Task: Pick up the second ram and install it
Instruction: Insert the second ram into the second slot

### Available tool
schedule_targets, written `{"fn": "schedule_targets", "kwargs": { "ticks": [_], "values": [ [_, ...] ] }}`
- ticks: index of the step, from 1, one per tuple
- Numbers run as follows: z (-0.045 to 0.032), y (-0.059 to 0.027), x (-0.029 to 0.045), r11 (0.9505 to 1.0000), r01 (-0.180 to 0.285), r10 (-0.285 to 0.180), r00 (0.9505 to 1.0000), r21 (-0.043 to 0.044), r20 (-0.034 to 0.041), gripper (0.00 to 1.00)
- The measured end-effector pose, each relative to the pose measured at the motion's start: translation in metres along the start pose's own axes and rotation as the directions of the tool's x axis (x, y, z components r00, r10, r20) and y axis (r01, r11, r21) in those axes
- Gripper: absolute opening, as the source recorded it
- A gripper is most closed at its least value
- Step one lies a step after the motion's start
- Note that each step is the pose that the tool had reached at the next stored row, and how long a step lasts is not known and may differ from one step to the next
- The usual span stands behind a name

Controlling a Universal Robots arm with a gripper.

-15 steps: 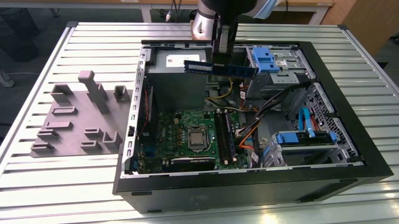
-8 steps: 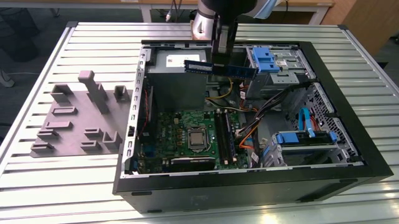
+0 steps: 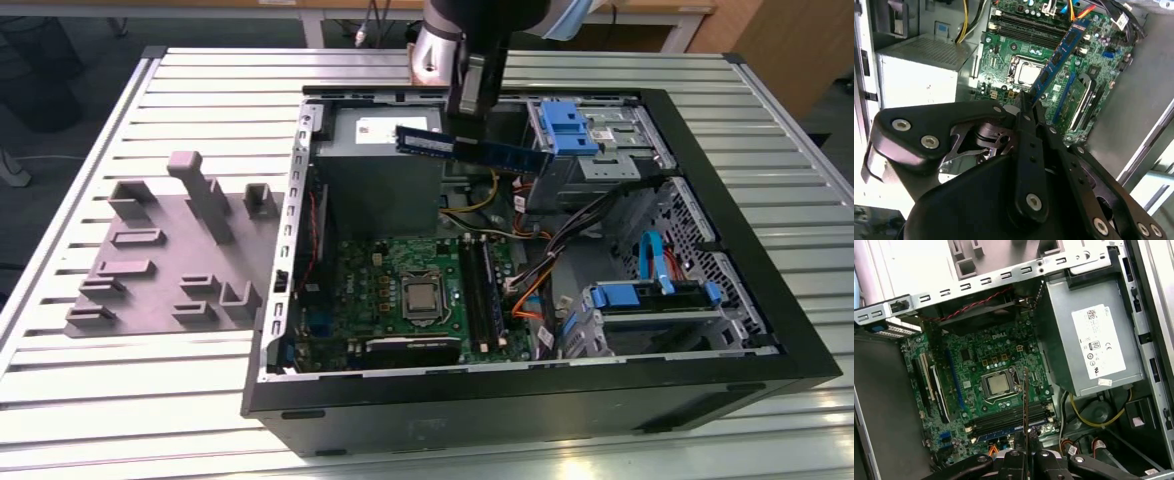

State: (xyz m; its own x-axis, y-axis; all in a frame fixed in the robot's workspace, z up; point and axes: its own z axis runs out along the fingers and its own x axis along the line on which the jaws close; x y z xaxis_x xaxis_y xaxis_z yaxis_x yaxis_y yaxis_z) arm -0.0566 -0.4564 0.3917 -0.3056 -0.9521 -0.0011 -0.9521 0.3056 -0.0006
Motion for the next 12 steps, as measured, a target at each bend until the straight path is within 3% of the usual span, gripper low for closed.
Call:
{"fn": "schedule_targets", "kwargs": {
  "ticks": [6, 9, 12],
  "values": [
    [0.0008, 0.0, 0.0, 0.9948, -0.102, 0.102, 0.9948, 0.001, -0.0025, 0.14],
    [0.0012, 0.0, 0.0, 0.9881, -0.154, 0.154, 0.9881, 0.0015, -0.0035, 0.14],
    [0.0016, 0.0, 0.0, 0.9784, -0.207, 0.207, 0.9784, 0.002, -0.0044, 0.14]
  ]
}}
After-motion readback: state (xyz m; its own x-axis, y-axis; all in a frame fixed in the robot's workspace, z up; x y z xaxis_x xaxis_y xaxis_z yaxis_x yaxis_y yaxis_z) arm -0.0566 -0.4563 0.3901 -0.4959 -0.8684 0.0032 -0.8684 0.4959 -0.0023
